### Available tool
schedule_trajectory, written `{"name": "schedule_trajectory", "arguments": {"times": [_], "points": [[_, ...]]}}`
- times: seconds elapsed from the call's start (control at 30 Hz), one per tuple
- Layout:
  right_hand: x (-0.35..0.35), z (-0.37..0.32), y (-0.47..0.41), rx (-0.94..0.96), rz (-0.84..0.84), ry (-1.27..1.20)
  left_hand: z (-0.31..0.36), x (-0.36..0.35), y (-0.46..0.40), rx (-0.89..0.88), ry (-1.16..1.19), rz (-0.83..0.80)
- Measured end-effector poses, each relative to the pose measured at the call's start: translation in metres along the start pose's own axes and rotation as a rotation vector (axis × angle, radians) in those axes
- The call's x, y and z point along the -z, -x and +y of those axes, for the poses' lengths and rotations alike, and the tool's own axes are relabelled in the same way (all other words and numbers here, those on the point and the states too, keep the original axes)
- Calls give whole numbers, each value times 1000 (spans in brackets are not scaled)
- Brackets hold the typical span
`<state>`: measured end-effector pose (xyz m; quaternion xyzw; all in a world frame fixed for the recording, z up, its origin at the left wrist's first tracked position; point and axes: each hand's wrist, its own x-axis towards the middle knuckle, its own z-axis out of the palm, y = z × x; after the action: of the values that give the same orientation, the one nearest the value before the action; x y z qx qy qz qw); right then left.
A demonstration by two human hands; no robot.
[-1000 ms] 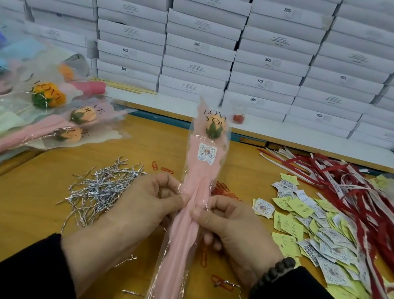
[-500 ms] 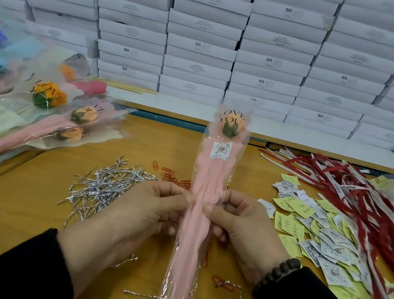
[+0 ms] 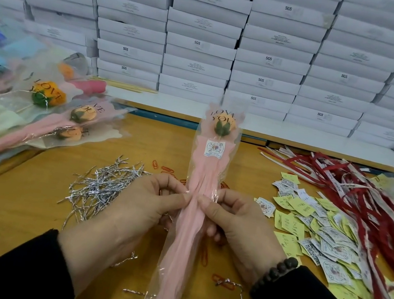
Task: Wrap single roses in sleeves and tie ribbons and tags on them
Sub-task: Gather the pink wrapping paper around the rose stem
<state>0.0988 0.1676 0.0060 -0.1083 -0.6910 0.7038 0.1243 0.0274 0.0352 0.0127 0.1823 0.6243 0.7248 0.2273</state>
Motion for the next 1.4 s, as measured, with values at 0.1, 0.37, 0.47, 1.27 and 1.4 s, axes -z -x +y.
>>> {"name": "schedule_trajectory", "arguments": {"times": [0.1, 0.37, 0.47, 1.27, 1.4], "points": [[-1, -1, 0, -25, 7, 10, -2, -1, 0, -33, -61, 8], [0, -2, 1, -27, 13, -32, -1, -1, 2, -24, -47, 0], [-2, -2, 2, -11, -15, -59, -3, 0, 1, 3, 13, 20], [-10, -2, 7, -1, -93, -9, -5, 3, -3, 5, 14, 28], [-9, -3, 7, 11, -87, 5, -4, 0, -1, 12, 18, 13]]}}
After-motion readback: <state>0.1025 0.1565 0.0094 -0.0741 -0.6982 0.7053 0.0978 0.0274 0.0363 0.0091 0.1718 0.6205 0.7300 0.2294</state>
